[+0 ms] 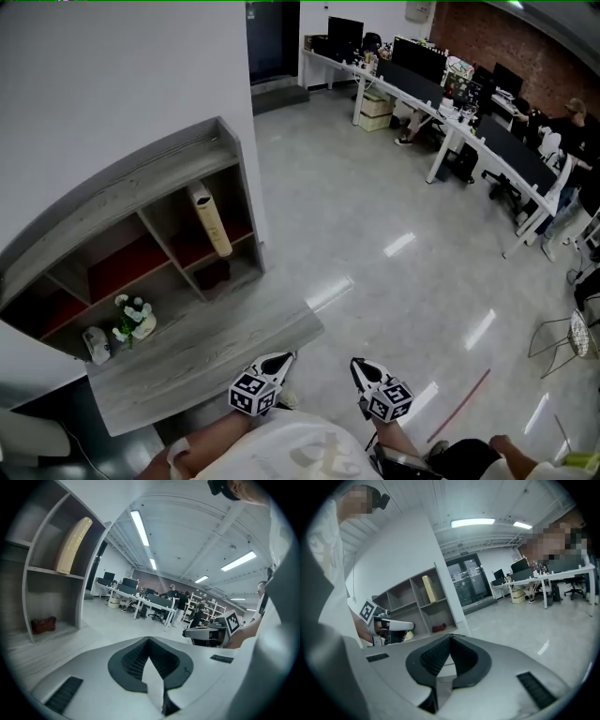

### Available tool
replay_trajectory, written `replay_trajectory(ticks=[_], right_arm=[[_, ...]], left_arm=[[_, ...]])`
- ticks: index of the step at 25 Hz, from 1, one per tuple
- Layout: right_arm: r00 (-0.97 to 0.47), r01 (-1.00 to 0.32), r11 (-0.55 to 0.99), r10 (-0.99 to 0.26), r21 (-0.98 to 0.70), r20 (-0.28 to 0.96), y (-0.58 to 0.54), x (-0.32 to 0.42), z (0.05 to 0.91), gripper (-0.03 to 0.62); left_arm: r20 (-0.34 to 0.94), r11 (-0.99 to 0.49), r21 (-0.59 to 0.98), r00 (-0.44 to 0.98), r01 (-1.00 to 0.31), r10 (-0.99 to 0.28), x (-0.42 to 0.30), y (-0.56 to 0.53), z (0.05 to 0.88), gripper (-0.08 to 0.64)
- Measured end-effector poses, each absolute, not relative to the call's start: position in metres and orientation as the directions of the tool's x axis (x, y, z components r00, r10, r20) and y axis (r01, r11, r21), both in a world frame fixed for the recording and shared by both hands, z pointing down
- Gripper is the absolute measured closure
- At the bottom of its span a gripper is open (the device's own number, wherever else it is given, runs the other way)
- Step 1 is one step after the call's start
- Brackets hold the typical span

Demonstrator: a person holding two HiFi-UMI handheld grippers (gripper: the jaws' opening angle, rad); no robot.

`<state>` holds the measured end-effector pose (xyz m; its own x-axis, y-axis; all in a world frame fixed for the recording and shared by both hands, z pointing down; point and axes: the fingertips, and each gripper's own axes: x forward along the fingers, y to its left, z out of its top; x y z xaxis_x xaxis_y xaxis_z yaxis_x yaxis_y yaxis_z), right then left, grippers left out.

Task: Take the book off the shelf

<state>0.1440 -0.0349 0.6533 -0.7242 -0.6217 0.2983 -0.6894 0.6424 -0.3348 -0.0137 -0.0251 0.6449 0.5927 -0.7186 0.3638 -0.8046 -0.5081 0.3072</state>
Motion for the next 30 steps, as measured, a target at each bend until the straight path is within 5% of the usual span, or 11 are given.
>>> replay_trajectory(ticks=[30], right_arm=[[-0.901, -0.416, 0.852, -0.339, -0.319, 0.271, -0.190, -0.039, 0.647, 0.588]], left_arm=[[0.361, -0.148, 0.312, 0.261, -0.938, -0.895, -0.188, -0.093, 0.647, 0.558]])
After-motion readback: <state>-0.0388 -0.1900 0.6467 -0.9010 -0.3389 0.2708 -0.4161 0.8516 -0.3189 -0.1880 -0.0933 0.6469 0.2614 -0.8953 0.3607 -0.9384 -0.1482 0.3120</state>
